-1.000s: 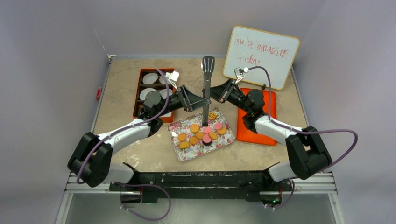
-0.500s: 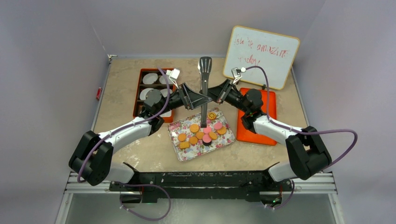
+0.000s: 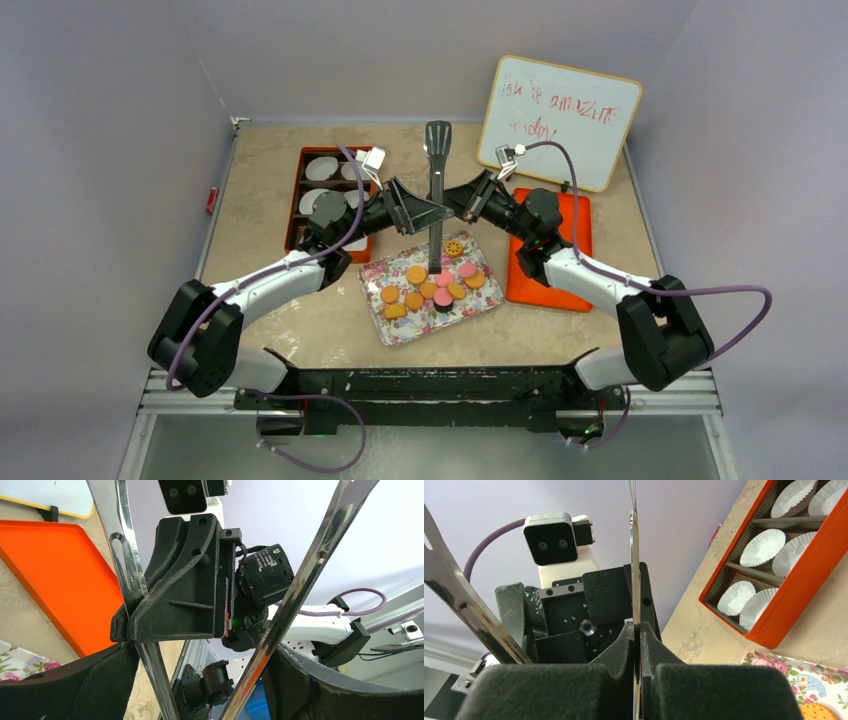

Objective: Pack the cookies

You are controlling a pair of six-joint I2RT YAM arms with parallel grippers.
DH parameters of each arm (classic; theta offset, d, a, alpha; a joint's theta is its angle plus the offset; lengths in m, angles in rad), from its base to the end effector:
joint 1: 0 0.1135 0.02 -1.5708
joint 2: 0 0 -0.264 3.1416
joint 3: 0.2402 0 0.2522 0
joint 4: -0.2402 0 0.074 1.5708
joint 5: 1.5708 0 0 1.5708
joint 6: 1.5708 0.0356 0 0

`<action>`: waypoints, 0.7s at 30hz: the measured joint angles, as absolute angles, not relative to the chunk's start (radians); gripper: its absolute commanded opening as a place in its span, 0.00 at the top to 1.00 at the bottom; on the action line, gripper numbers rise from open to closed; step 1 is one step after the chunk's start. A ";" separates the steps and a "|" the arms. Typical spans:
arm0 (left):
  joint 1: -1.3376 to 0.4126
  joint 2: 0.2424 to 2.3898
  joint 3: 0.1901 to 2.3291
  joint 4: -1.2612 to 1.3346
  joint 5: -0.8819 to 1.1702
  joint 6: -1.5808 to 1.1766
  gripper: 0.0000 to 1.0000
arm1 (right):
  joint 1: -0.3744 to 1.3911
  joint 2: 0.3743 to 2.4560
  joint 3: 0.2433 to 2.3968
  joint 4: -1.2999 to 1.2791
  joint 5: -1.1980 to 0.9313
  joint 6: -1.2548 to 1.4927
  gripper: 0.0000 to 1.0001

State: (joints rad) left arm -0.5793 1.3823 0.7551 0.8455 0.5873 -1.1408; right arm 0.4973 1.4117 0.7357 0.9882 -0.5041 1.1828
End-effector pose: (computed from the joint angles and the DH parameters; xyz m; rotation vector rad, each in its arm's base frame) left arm 0.2447 -0.1836 0.3001 0.1319 1.6533 -1.7719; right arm 0.2615 0.1615 0.3000 0.0042 1.5201 1.7122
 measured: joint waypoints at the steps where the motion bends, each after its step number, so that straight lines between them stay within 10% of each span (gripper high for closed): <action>1: -0.580 1.382 0.755 0.846 0.587 -1.141 0.18 | 0.497 1.405 0.736 0.975 -0.496 1.177 1.00; 21: -0.585 1.376 0.722 0.893 0.572 -1.137 0.36 | 0.498 1.391 0.736 0.939 -0.482 1.163 1.00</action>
